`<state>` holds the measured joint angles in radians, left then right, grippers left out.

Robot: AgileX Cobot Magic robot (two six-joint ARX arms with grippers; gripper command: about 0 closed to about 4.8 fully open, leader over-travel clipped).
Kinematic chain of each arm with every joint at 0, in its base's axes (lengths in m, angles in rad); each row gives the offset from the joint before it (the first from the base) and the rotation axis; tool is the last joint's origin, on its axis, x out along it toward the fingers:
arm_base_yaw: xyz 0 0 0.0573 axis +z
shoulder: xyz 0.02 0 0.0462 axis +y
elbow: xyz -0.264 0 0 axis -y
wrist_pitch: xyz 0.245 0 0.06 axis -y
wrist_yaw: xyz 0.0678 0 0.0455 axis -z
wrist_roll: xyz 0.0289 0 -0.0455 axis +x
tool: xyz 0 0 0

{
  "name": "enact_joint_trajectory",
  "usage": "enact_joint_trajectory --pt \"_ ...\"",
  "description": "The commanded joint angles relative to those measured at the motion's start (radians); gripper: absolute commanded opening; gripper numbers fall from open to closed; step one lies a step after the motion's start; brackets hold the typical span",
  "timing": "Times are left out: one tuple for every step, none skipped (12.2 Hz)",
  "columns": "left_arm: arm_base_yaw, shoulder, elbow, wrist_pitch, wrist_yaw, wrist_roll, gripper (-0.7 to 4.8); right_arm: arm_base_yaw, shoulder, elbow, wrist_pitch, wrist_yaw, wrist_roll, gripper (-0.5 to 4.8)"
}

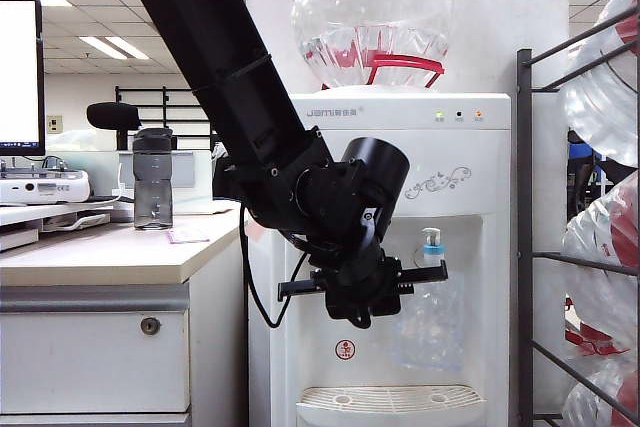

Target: Pick up the plastic mug from the left desk, go to the cold water outlet of the water dispenser, press the vertical switch to get some water, then put the mug back on the desk.

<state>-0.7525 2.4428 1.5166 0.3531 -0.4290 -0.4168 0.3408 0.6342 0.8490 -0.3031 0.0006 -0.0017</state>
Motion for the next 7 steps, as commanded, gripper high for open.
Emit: enact_joint_trajectory --pt "-0.002 -0.005 0.009 0.019 0.000 -0.007 -0.07 0.000 -0.002 0.004 0.024 0.000 -0.003 -0.05" --pt "-0.002 -0.005 0.009 0.015 0.000 -0.007 -0.07 0.000 -0.002 0.004 0.024 0.000 -0.003 -0.05" --pt "-0.002 -0.005 0.009 0.011 0.001 -0.007 -0.07 0.000 -0.003 0.004 0.025 0.000 -0.003 -0.05" --pt "-0.001 -0.005 0.009 0.008 0.003 -0.007 -0.07 0.000 -0.003 0.004 0.036 0.000 -0.003 -0.05" --pt "-0.001 -0.005 0.009 0.007 0.003 -0.007 -0.07 0.000 -0.003 0.004 0.045 0.000 -0.002 -0.05" --pt "-0.002 -0.005 0.009 0.006 0.003 -0.006 -0.07 0.000 -0.003 0.004 0.049 0.000 -0.002 -0.05" --pt "-0.002 -0.005 0.009 0.006 0.003 -0.003 -0.07 0.000 -0.003 0.004 0.048 0.000 -0.002 -0.05"
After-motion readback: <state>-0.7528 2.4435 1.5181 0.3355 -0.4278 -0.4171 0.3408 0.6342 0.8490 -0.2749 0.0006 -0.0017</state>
